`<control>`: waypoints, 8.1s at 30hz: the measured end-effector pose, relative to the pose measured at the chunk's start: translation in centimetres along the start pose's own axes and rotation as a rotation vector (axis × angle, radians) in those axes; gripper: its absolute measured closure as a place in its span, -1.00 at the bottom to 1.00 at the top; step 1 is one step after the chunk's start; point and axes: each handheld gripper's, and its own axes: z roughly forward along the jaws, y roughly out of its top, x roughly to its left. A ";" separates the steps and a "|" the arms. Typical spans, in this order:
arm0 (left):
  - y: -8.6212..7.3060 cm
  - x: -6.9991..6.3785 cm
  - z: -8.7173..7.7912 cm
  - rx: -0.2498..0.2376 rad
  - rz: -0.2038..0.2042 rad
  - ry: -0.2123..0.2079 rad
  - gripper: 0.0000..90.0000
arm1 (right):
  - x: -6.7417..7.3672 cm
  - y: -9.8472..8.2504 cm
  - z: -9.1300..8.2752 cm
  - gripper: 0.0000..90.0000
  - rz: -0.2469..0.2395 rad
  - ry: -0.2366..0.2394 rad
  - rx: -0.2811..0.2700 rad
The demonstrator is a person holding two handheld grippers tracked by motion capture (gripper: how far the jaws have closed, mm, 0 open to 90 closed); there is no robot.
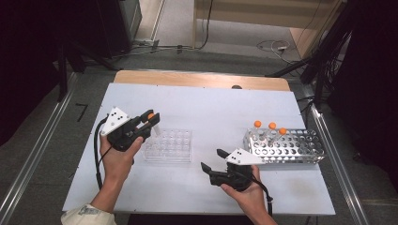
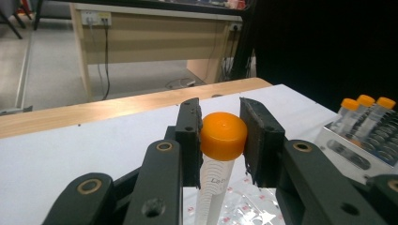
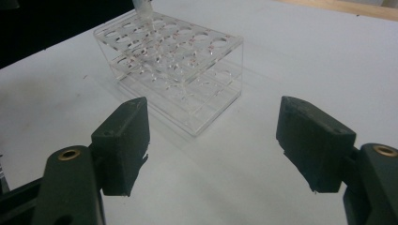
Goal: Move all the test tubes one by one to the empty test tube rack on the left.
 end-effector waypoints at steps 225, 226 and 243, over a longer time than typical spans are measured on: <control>-3.2 -4.3 2.6 0.177 0.054 -0.108 -0.56 | -6.1 1.6 -6.5 0.59 -0.025 -0.285 -0.135; -3.2 -4.4 2.6 0.176 0.055 -0.113 -0.56 | -5.9 1.6 -6.4 0.59 -0.028 -0.278 -0.133; -3.3 -5.3 2.7 0.181 0.056 -0.155 -0.56 | -3.9 1.1 -3.5 0.59 -0.067 -0.184 -0.080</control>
